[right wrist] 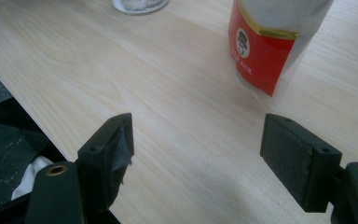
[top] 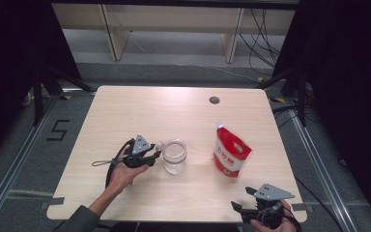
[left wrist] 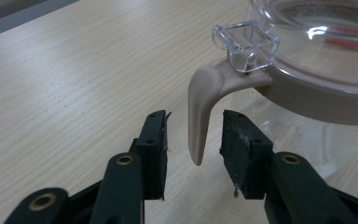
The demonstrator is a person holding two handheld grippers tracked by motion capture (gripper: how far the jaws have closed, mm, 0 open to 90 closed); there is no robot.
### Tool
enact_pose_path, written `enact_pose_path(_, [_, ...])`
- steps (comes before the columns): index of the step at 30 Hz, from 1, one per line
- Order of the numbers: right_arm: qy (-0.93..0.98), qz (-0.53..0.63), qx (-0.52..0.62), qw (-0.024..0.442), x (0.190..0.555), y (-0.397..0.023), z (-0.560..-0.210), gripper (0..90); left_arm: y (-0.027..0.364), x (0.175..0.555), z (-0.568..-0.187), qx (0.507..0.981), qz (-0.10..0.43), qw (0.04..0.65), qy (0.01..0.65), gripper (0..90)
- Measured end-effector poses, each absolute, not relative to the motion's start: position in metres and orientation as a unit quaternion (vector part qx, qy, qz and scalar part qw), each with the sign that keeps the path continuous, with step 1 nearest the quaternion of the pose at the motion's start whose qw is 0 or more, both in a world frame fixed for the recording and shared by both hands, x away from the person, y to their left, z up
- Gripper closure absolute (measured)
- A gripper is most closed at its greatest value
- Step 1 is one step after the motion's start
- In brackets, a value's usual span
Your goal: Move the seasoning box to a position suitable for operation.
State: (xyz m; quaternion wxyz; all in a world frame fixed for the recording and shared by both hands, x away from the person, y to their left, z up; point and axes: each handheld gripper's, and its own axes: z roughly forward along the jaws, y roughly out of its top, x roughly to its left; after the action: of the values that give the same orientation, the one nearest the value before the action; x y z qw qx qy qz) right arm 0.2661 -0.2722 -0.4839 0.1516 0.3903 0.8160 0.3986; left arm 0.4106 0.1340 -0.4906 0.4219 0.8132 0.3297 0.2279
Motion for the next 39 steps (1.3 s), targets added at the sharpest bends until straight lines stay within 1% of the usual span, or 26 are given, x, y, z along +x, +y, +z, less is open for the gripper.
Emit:
enact_pose_path(2, [0.814, 0.399, 0.397, 0.147, 0.265, -0.272, -0.484, 26.7, 0.132, 0.411, -0.491, 0.81, 0.234, 0.427, 0.327, 64.2])
enact_pose_path(5, [0.816, 0.401, 0.386, 0.156, 0.267, -0.273, -0.484, 26.7, 0.129, 0.413, -0.491, 0.809, 0.234, 0.43, 0.327, 68.7])
enact_pose_path(7, [0.816, 0.399, 0.388, 0.157, 0.266, -0.272, -0.484, 26.6, 0.128, 0.413, -0.491, 0.815, 0.234, 0.424, 0.319, 71.1])
enact_pose_path(9, [0.816, 0.398, 0.389, 0.157, 0.266, -0.272, -0.484, 26.7, 0.127, 0.415, -0.489, 0.82, 0.248, 0.419, 0.3, 74.1])
enact_pose_path(11, [0.818, 0.399, 0.382, 0.158, 0.267, -0.273, -0.484, 26.7, 0.126, 0.415, -0.489, 0.819, 0.253, 0.418, 0.301, 77.0])
enact_pose_path(12, [0.819, 0.399, 0.382, 0.158, 0.267, -0.273, -0.484, 26.7, 0.126, 0.415, -0.489, 0.818, 0.252, 0.418, 0.304, 77.0])
enact_pose_path(13, [0.818, 0.401, 0.382, 0.155, 0.268, -0.272, -0.485, 26.7, 0.129, 0.416, -0.49, 0.817, 0.251, 0.423, 0.303, 80.0])
enact_pose_path(15, [0.818, 0.401, 0.382, 0.155, 0.267, -0.272, -0.485, 26.7, 0.13, 0.416, -0.49, 0.813, 0.245, 0.428, 0.31, 80.8])
enact_pose_path(16, [0.819, 0.401, 0.38, 0.155, 0.268, -0.272, -0.485, 26.7, 0.131, 0.417, -0.489, 0.816, 0.248, 0.426, 0.302, 81.0])
enact_pose_path(19, [0.819, 0.4, 0.382, 0.154, 0.268, -0.272, -0.485, 26.7, 0.129, 0.413, -0.49, 0.806, 0.239, 0.438, 0.318, 81.2])
enact_pose_path(28, [0.82, 0.401, 0.377, 0.154, 0.268, -0.273, -0.484, 26.7, 0.134, 0.407, -0.486, 0.816, 0.237, 0.426, 0.309, 80.5])
enact_pose_path(29, [0.817, 0.401, 0.384, 0.155, 0.267, -0.273, -0.484, 26.7, 0.134, 0.404, -0.486, 0.813, 0.235, 0.426, 0.321, 80.3])
enact_pose_path(32, [0.818, 0.4, 0.383, 0.154, 0.268, -0.273, -0.484, 26.7, 0.135, 0.401, -0.487, 0.812, 0.231, 0.429, 0.322, 80.0])
enact_pose_path(33, [0.819, 0.401, 0.382, 0.153, 0.268, -0.273, -0.484, 26.7, 0.137, 0.4, -0.486, 0.819, 0.233, 0.423, 0.309, 79.7])
enact_pose_path(36, [0.818, 0.399, 0.384, 0.154, 0.268, -0.273, -0.484, 26.7, 0.135, 0.396, -0.488, 0.809, 0.22, 0.435, 0.328, 79.5])
enact_pose_path(38, [0.818, 0.401, 0.384, 0.151, 0.268, -0.272, -0.484, 26.7, 0.135, 0.393, -0.487, 0.816, 0.22, 0.429, 0.319, 79.4])
enact_pose_path(39, [0.817, 0.402, 0.384, 0.151, 0.268, -0.272, -0.484, 26.7, 0.133, 0.391, -0.488, 0.81, 0.218, 0.436, 0.327, 79.3])
